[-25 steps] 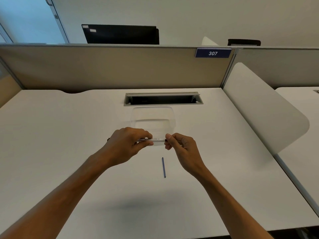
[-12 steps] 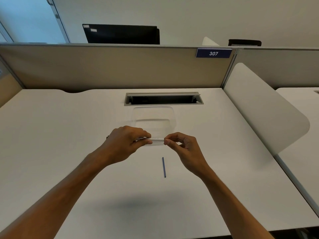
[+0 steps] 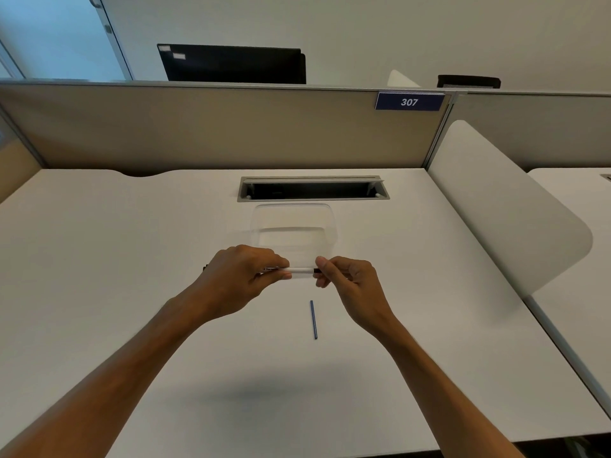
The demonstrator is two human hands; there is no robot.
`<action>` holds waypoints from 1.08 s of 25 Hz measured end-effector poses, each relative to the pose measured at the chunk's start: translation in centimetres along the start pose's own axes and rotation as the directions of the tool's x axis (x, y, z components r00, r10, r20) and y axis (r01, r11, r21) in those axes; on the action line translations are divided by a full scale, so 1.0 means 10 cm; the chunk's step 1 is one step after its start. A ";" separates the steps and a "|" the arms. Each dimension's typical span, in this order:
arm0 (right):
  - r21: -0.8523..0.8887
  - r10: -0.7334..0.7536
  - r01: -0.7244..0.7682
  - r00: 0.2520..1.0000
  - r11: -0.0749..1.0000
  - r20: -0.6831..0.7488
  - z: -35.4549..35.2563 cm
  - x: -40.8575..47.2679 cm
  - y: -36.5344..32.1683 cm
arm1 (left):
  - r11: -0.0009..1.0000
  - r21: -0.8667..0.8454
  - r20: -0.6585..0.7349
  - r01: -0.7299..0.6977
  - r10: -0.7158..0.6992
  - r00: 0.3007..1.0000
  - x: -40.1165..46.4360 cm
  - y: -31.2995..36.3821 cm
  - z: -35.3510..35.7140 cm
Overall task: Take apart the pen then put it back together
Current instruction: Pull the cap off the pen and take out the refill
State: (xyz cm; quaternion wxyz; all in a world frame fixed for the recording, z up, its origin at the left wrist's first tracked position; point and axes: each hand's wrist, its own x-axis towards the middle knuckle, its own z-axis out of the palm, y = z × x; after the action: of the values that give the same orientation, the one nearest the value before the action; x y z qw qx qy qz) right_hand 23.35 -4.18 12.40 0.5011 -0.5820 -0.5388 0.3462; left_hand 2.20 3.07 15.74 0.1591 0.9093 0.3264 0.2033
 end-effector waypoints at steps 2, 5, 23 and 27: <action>0.007 -0.012 0.011 0.999 1.000 0.036 0.01 0.00 0.01 | 1.000 0.006 0.002 0.006 -0.006 1.000 -0.01 -0.01 0.00; -0.006 -0.022 0.022 0.998 1.000 0.063 0.00 0.00 0.01 | 1.000 0.000 0.002 0.017 -0.017 1.000 -0.02 -0.04 -0.03; 0.022 0.057 -0.057 0.998 0.998 -0.037 0.07 0.04 -0.04 | 1.000 0.018 -0.022 -0.012 0.012 1.000 0.01 -0.02 0.02; 0.040 0.026 -0.027 0.999 0.999 0.030 0.10 0.05 -0.02 | 0.999 0.026 -0.035 -0.018 0.019 0.999 0.01 -0.01 0.02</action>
State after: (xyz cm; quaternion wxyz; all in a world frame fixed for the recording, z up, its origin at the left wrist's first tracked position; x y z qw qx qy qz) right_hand 22.38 -3.51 12.43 0.5002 -0.5735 -0.5313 0.3723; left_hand 2.28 3.19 15.56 0.1398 0.9106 0.3232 0.2164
